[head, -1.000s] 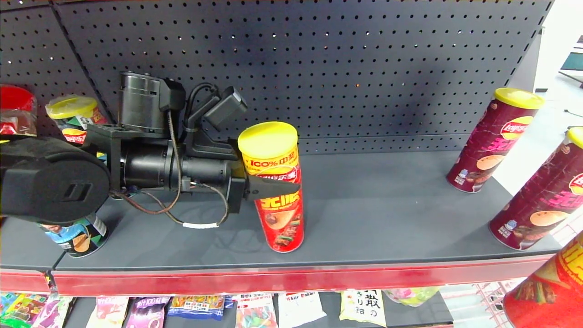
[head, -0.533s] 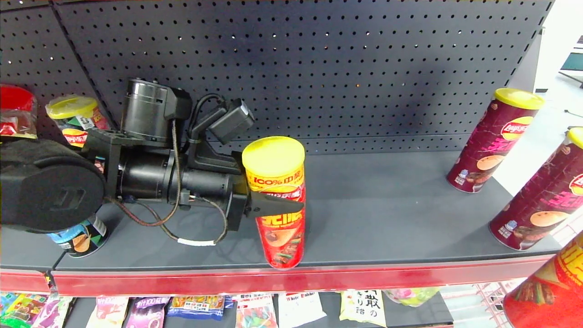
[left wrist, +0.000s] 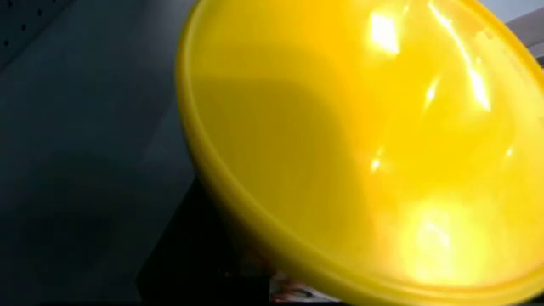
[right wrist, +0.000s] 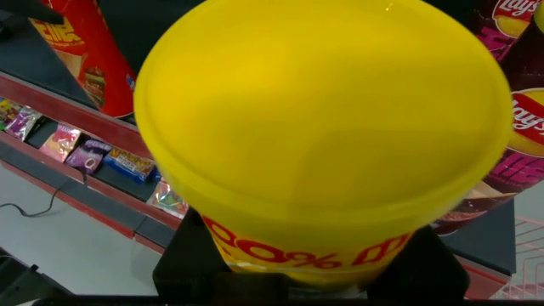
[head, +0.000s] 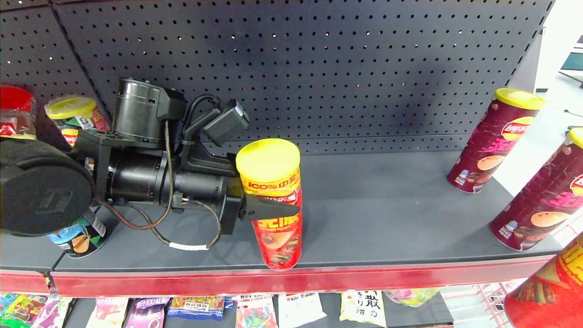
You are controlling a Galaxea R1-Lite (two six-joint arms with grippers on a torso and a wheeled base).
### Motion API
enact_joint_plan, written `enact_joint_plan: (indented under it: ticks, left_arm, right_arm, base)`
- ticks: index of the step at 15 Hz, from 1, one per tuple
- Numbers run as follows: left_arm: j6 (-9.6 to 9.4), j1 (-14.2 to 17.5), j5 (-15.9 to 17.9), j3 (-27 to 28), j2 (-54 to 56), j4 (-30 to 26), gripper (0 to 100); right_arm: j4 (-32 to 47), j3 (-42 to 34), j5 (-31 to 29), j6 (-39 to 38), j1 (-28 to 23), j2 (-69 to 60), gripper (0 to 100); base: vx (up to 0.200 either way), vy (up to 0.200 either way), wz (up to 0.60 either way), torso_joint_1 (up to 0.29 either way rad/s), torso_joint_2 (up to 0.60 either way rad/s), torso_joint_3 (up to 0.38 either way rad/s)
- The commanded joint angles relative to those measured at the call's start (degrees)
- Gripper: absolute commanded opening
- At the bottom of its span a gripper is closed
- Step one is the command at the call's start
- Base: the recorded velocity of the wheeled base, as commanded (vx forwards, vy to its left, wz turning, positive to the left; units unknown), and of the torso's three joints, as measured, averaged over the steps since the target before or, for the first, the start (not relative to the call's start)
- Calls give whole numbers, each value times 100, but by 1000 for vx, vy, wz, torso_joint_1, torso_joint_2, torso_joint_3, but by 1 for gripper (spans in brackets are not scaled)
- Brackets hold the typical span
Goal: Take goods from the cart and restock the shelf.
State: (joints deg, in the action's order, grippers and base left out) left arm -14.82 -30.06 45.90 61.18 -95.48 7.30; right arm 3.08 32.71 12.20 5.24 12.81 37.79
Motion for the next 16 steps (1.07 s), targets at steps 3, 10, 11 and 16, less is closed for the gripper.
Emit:
enact_joint_plan:
  ticks: [3, 10, 11, 16]
  left_arm:
    - [-3, -8, -11, -10, 3, -1, 0]
    - [6, 53, -46, -63, 117, -1, 100]
    - [6, 167, -46, -256, 275, -10, 100]
    - [-12, 721, -55, -1249, 1057, 17, 100]
  right_arm:
    - [-1, -1, 10, 3, 2, 9, 0]
    - [-1, -19, 1, 3, -7, -17, 0]
    - [8, -28, 1, 3, -16, -17, 0]
    - [17, -54, 10, 3, -42, -35, 0]
  base:
    - [0, 0, 0, 0, 0, 0]
    - [0, 0, 0, 0, 0, 0]
    - [0, 0, 0, 0, 0, 0]
    - [0, 0, 0, 0, 0, 0]
